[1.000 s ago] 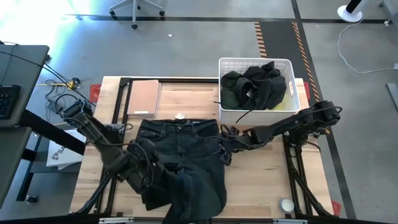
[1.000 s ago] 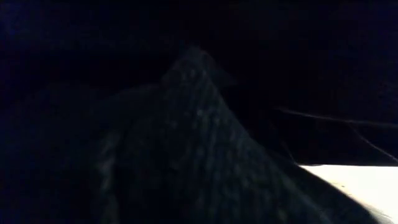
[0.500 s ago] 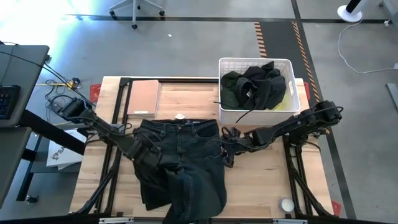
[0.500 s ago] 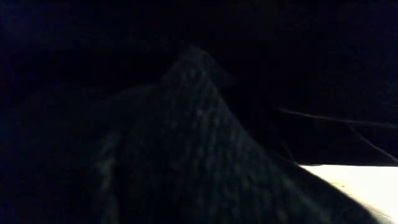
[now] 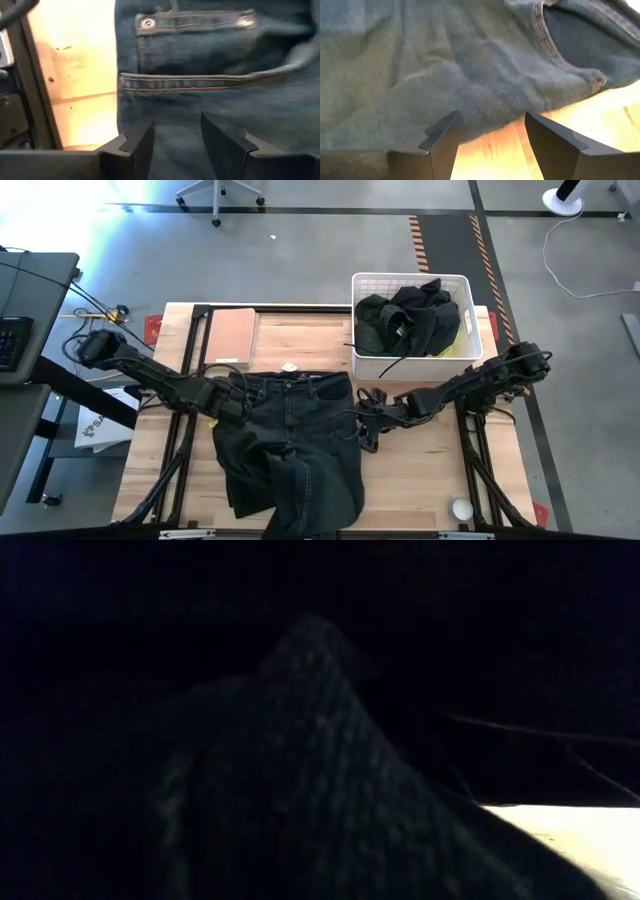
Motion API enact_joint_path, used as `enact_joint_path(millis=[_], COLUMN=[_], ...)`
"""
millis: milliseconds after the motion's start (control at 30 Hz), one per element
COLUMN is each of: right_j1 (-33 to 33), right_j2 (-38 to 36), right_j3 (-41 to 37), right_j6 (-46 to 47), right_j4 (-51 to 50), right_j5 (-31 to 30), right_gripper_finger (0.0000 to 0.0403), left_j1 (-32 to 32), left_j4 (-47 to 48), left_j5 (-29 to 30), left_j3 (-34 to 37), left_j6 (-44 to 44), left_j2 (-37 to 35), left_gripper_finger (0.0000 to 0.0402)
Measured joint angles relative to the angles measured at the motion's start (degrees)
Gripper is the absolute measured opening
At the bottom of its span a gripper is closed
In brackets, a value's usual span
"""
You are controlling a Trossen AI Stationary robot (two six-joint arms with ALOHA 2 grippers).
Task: Sort clothes
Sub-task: Put the dark blue jeans into the white laundry bin
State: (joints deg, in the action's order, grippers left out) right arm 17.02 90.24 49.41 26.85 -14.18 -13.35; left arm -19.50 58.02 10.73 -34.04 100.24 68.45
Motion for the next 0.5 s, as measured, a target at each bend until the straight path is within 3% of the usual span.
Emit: enact_joint_path(millis=[200, 433, 500], right_j1=[0.0, -0.2, -0.2], right_j2=[0.0, 0.0, 0.0], right_j3=[-2.9, -6.1, -6.4], right_j6=[1.1, 2.9, 2.9], right_j4=[1.4, 8.0, 9.3], right_j5=[1.6, 2.8, 3.3], right_gripper_finger=[0.022, 0.022, 0.022], left_j1=[0.7, 0.8, 1.4], left_j4=[-2.9, 8.4, 7.6], left_j5=[-1.7, -0.6, 0.0], left_j3=[0.1, -4.7, -4.5], left_j6=[-3.5, -5.4, -5.3], left_j2=[0.2, 0.1, 0.0], left_gripper_finger=[0.0159, 0.0159, 0.0159])
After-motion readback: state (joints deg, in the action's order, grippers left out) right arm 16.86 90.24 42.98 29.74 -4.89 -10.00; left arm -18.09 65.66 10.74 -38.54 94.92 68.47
